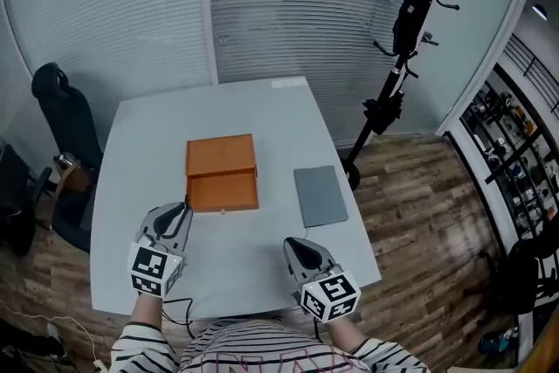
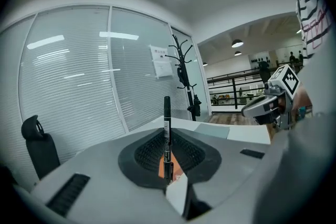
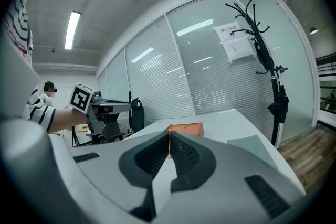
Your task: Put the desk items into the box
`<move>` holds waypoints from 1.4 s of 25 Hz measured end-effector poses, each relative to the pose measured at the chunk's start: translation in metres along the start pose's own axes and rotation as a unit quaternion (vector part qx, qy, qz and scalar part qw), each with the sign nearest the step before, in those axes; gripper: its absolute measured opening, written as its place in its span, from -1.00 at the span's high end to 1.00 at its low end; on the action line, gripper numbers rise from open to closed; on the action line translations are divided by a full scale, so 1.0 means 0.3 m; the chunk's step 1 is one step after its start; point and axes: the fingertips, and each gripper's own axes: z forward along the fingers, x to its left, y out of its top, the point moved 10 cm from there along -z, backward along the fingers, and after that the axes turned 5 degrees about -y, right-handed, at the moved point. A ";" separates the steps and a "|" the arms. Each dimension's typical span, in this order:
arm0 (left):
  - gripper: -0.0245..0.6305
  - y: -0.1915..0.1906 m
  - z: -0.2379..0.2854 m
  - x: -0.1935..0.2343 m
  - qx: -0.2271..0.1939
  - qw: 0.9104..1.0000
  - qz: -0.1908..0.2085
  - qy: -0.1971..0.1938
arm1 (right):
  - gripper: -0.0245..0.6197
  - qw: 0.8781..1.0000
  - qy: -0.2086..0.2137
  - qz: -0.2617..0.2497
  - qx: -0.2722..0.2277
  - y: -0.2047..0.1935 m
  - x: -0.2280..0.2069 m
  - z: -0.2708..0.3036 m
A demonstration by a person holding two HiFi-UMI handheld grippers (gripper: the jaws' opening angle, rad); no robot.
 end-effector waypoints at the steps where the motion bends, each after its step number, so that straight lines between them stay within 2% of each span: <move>1: 0.78 0.011 0.015 0.021 0.002 1.000 0.009 -0.005 | 0.84 1.000 -0.002 0.001 -0.001 0.002 0.005 0.012; 9: 0.78 0.082 0.144 0.159 0.017 0.995 0.086 -0.048 | 0.84 1.000 -0.015 0.005 0.005 0.016 0.037 0.090; 13: 0.77 0.076 0.237 0.194 0.039 0.989 0.123 -0.074 | 0.84 0.999 -0.032 0.008 0.008 0.016 0.035 0.112; 17: 0.77 0.052 0.329 0.213 0.058 0.983 0.143 -0.100 | 0.84 0.999 -0.047 0.011 0.015 0.012 0.041 0.123; 24: 0.77 -0.025 0.500 0.207 0.090 0.973 0.158 -0.145 | 0.84 0.997 -0.071 0.020 0.029 -0.003 0.044 0.137; 35: 0.77 -0.217 0.725 0.204 0.162 0.958 0.137 -0.191 | 0.84 0.992 -0.113 0.036 0.045 -0.031 0.029 0.152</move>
